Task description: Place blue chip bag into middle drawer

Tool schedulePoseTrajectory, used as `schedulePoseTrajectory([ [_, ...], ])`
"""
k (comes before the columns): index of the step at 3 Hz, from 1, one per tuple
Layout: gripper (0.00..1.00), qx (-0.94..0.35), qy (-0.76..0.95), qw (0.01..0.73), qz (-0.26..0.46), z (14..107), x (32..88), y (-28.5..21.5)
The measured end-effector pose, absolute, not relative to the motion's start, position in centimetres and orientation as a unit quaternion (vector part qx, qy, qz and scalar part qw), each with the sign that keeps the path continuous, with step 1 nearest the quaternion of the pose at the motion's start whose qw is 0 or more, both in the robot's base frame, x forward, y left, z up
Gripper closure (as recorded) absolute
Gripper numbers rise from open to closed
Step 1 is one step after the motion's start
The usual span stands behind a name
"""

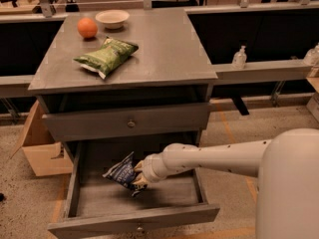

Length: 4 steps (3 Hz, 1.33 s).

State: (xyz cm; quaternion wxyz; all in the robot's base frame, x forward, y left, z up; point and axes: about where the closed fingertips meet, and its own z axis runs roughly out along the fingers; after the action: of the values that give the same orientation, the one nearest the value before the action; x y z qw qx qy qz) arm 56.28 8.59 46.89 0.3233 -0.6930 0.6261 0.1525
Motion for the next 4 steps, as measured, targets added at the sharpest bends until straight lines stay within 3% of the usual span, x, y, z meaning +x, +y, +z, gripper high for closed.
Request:
schedulePoseTrajectory([
  [3, 0.14, -0.683, 0.646, 0.302, 0.154, 44.1, 57.0, 10.1],
  [4, 0.0, -0.676, 0.648, 0.304, 0.174, 44.6, 56.5, 9.8],
])
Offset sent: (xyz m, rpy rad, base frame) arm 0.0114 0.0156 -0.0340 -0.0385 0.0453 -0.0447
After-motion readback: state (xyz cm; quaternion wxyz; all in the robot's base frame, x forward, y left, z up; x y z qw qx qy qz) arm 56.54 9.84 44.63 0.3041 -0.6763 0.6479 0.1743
